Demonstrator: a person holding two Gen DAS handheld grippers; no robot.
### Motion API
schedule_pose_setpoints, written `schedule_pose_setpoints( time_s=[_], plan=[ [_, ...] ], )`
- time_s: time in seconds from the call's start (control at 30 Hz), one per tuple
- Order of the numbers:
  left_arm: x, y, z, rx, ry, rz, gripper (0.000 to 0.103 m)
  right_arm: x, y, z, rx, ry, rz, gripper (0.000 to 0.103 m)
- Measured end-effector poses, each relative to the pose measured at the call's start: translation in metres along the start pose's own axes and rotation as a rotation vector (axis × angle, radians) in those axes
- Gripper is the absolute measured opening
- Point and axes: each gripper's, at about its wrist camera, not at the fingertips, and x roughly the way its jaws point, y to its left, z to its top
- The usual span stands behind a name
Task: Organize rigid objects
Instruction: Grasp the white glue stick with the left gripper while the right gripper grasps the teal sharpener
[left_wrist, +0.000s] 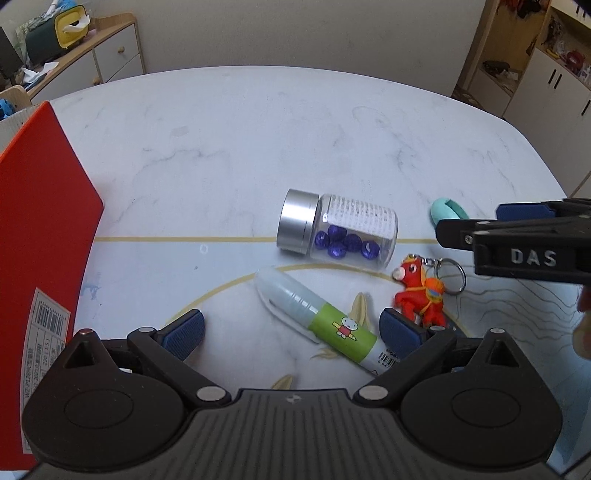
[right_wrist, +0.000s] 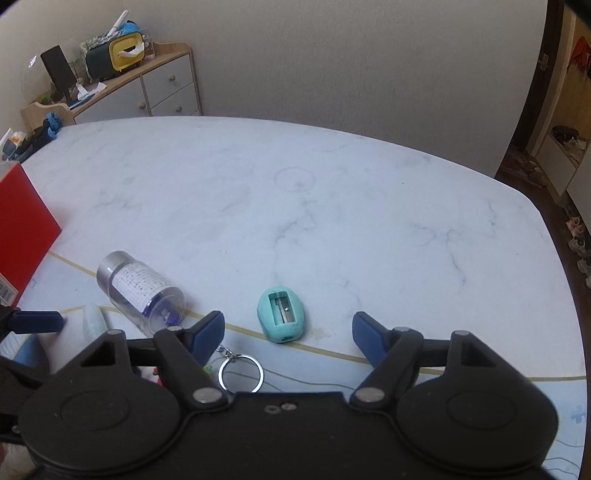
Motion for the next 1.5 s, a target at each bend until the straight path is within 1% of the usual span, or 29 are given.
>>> schedule_pose_setpoints(
  time_s=[0.03,0.1,0.13,0.2,0.23,0.3,0.33,0.4,0.53,0.6,0.63,0.67,0.7,0.73,0.93,1.13,1.4,1.5],
  plan=[
    [-0.001,0.001,-0.001,0.012,-0.004,-0.001,0.099,0.002,0.000,0.000,-0.001,0.005,0.000,0.073],
    [-0.004,0.001,-0.004,0.037,-0.010,0.005,0.091,0.007,0.002,0.000,-0.007,0.013,-0.002,0.070],
    [-0.006,0.001,-0.006,0.051,-0.011,0.015,0.088,0.009,0.002,-0.001,-0.012,0.015,-0.003,0.067],
    [-0.009,0.001,-0.010,0.072,-0.015,0.020,0.077,0.012,0.004,-0.002,-0.020,0.020,0.000,0.064],
    [-0.011,0.000,-0.012,0.079,-0.018,0.018,0.074,0.013,0.004,-0.002,-0.021,0.024,0.003,0.061],
    [-0.015,0.001,-0.015,0.091,-0.025,0.006,0.062,0.017,0.004,-0.002,-0.019,0.032,0.007,0.055],
    [-0.017,0.001,-0.017,0.094,-0.026,-0.001,0.059,0.018,0.004,-0.002,-0.019,0.035,0.009,0.054],
    [-0.020,0.001,-0.019,0.104,-0.033,-0.013,0.047,0.019,0.005,-0.002,-0.023,0.031,0.007,0.052],
    [-0.023,0.004,-0.022,0.110,-0.043,-0.013,0.037,0.018,0.005,-0.001,-0.025,0.027,0.006,0.036],
    [-0.022,0.007,-0.022,0.097,-0.042,-0.021,0.031,0.017,0.005,-0.003,-0.020,0.027,0.002,0.032],
    [-0.023,0.009,-0.022,0.093,-0.042,-0.028,0.029,0.016,0.006,-0.004,-0.019,0.026,0.003,0.029],
    [-0.023,0.010,-0.022,0.092,-0.041,-0.034,0.026,0.016,0.006,-0.006,-0.019,0.023,-0.001,0.029],
    [-0.024,0.011,-0.022,0.091,-0.040,-0.038,0.020,0.014,0.007,-0.007,-0.019,0.021,-0.006,0.029],
    [-0.024,0.012,-0.022,0.090,-0.038,-0.042,0.018,0.012,0.007,-0.008,-0.017,0.018,-0.010,0.029],
    [-0.030,0.018,-0.026,0.062,-0.019,-0.080,0.017,-0.012,0.007,-0.017,-0.009,0.001,0.000,0.029],
    [-0.044,0.026,-0.031,0.045,-0.028,-0.098,0.017,-0.041,0.017,-0.031,-0.008,0.000,0.023,0.029],
    [-0.079,0.038,-0.034,0.027,-0.047,-0.127,0.017,-0.094,0.041,-0.040,-0.025,-0.045,0.074,0.029],
    [-0.096,0.043,-0.034,0.028,-0.060,-0.148,0.017,-0.112,0.051,-0.039,-0.031,-0.069,0.079,0.029]
  ],
)
